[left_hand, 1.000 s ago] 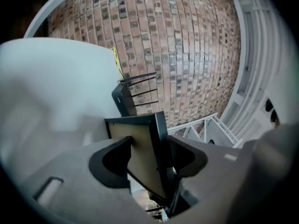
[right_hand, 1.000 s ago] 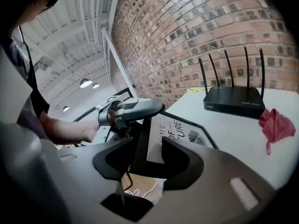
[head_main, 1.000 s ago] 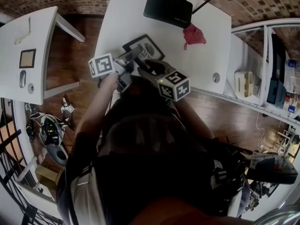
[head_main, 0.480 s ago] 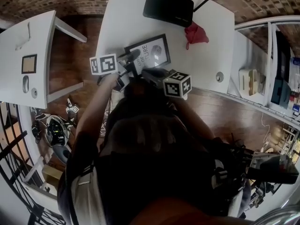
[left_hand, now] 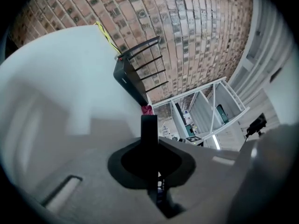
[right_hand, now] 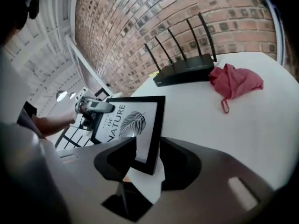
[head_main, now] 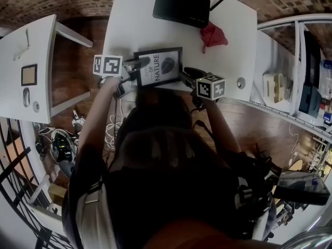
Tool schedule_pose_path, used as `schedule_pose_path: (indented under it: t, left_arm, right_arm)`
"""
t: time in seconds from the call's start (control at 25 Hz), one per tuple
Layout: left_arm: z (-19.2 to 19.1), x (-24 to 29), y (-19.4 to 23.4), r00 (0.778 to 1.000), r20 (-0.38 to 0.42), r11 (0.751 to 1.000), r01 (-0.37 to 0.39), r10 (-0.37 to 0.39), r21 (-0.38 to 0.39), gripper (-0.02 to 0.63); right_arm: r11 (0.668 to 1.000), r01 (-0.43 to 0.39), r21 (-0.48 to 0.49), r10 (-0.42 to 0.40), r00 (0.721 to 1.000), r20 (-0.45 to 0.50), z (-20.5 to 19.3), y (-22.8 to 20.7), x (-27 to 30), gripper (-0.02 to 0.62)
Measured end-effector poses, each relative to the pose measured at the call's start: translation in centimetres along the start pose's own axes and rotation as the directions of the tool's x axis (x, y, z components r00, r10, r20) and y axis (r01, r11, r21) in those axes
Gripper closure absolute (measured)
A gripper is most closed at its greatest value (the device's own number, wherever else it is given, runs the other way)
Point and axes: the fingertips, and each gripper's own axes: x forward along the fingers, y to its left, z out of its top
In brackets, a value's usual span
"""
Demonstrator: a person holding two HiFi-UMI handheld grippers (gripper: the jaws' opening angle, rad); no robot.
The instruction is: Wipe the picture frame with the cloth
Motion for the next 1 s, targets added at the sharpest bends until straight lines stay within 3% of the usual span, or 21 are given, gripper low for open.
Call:
schedule_pose_path:
  t: [0.12,0.24,0.4,0.52,1.0]
  left_arm:
    - [-0.6,1.5,0.1,0.998,-0.066,1.000,0.000,0.000,-0.005,0.592]
    - [-0.5,2.5,1.1,0.995,-0.090,0.999,-0.035,0.034,-0.006,0.589]
    - [0.6,3.9,2.4,0.992,-0.056,0.993,-0.114,0.115,0.024,0.563]
    - [1.5,4.8,2.8,0.988,-0.019,0.988,-0.152,0.152,0.035,0.549]
    - [1.5,4.0,3.5,0.986,-0.019,0.986,-0.162,0.163,0.049,0.508]
  right_arm:
    - [0.996,0.074,-0.043,-0.076,0.996,-0.039,-0.7,-1.3,1.0,0.447]
    - [0.996,0.092,0.012,-0.092,0.995,-0.039,-1.4,-2.4,1.4,0.444]
    - [0.989,0.109,0.100,-0.108,0.994,-0.023,-1.2,-3.5,1.2,0.468]
    - [0.971,0.100,0.218,-0.110,0.993,0.033,-0.9,-4.7,0.9,0.516]
    - [0.943,0.123,0.310,-0.152,0.986,0.071,-0.6,-6.6,0.0,0.525]
